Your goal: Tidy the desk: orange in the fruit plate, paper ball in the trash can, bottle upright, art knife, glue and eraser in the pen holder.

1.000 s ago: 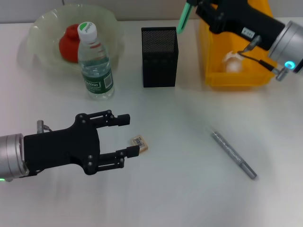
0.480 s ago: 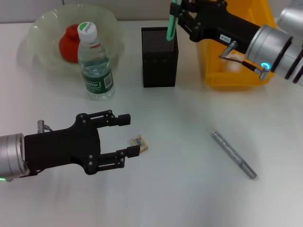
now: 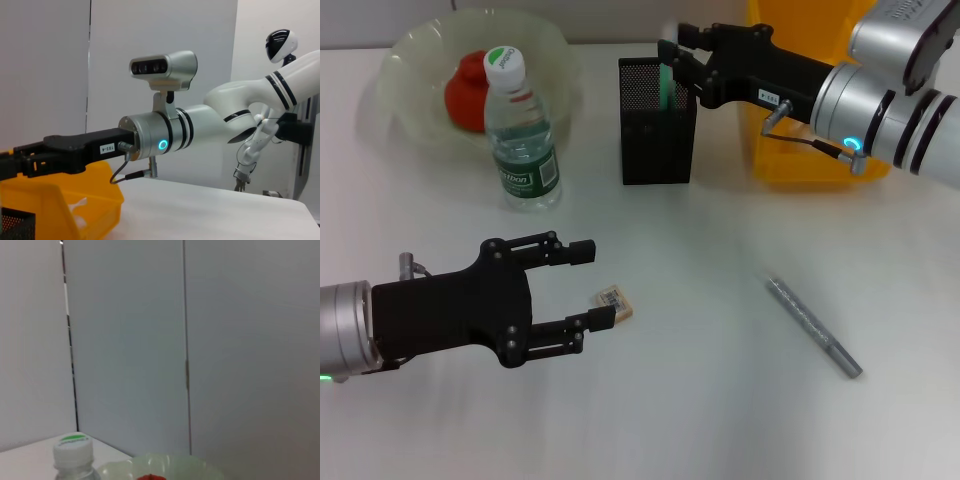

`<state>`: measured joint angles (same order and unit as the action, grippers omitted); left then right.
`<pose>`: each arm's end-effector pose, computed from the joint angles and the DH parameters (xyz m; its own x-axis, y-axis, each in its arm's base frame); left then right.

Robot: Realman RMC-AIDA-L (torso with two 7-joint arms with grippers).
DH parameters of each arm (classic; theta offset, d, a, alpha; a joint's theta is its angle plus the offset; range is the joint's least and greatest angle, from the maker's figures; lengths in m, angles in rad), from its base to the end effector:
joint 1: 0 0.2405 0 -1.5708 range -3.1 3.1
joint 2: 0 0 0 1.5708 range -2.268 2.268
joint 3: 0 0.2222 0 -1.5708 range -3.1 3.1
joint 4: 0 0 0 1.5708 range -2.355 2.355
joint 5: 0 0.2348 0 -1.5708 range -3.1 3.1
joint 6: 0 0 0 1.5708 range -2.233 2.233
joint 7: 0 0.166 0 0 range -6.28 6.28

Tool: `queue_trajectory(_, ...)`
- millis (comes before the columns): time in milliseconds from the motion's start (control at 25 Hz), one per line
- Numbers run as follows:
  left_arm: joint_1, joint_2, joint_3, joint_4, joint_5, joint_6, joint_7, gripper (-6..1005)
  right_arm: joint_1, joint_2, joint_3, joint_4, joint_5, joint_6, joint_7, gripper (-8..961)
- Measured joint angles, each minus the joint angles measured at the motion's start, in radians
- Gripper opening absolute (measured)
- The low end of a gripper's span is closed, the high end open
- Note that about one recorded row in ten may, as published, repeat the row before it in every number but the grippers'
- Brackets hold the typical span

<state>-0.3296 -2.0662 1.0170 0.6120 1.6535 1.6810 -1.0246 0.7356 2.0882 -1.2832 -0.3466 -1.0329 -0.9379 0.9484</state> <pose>-0.2437 0.2766 -0.0238 0.7845 0.1027 0.6116 0.2243 -0.9664 -0.1255 0.1719 0.4292 -0.0648 0.7687 -0.1155 -0.6291 -0.4778 -0.7576 -0.4447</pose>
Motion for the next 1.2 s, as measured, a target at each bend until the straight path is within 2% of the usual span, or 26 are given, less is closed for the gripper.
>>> queue_trajectory(160,0.000,0.000,0.000,0.000,0.000,0.000,0.000,647,-0.002,0.000,0.003,-0.007,0.003,0.006,0.010,189)
queue_trajectory(400,0.000,0.000,0.000,0.000,0.000,0.000,0.000,646,-0.019,0.000,0.005,-0.037,0.004,-0.007,0.014,361)
queue_trajectory(480,0.000,0.000,0.000,0.000,0.000,0.000,0.000,646,-0.075,0.000,0.015,-0.101,0.006,-0.063,0.025,566)
queue_trajectory(520,0.000,0.000,0.000,0.000,0.000,0.001,0.000,645,-0.075,0.000,0.015,-0.101,0.006,-0.063,0.025,566)
queue_trajectory(640,0.001,0.001,0.000,0.000,0.000,0.005,0.000,645,-0.156,-0.004,0.024,-0.202,0.006,-0.173,0.076,565)
queue_trajectory(680,0.001,0.001,-0.001,0.000,0.000,0.005,0.000,645,-0.213,-0.007,0.038,-0.263,0.006,-0.232,0.109,565)
queue_trajectory(720,0.002,0.001,-0.002,0.001,0.000,0.005,0.000,645,-0.213,-0.007,0.038,-0.263,0.006,-0.232,0.109,565)
queue_trajectory(760,0.003,0.001,-0.002,0.001,0.000,0.006,0.000,645,-0.245,-0.008,0.053,-0.292,0.006,-0.262,0.130,565)
queue_trajectory(840,0.003,0.001,-0.005,0.001,0.000,0.006,0.000,644,-0.310,-0.008,0.115,-0.340,0.006,-0.322,0.166,564)
queue_trajectory(880,0.002,0.001,-0.007,0.001,0.000,0.006,0.000,644,-0.358,-0.008,0.191,-0.356,0.004,-0.381,0.191,564)
queue_trajectory(920,0.001,0.001,-0.008,0.001,-0.001,0.006,0.000,644,-0.358,-0.008,0.191,-0.356,0.004,-0.381,0.191,564)
queue_trajectory(960,0.000,0.001,-0.010,0.001,-0.001,0.006,0.000,644,-0.397,-0.013,0.289,-0.358,-0.002,-0.437,0.236,564)
queue_trajectory(1000,0.000,0.001,-0.011,0.001,-0.001,0.006,0.000,644,-0.414,-0.019,0.334,-0.357,-0.006,-0.462,0.269,564)
queue_trajectory(1040,0.000,0.001,-0.011,0.001,-0.001,0.006,0.000,643,-0.414,-0.019,0.334,-0.357,-0.006,-0.462,0.269,564)
queue_trajectory(1120,-0.001,0.002,-0.014,0.001,-0.002,0.008,0.000,643,-0.450,-0.059,0.451,-0.361,-0.098,-0.607,0.391,564)
queue_trajectory(1200,-0.001,0.002,-0.014,0.000,-0.002,0.008,0.000,643,-0.451,-0.065,0.474,-0.370,-0.143,-0.651,0.406,564)
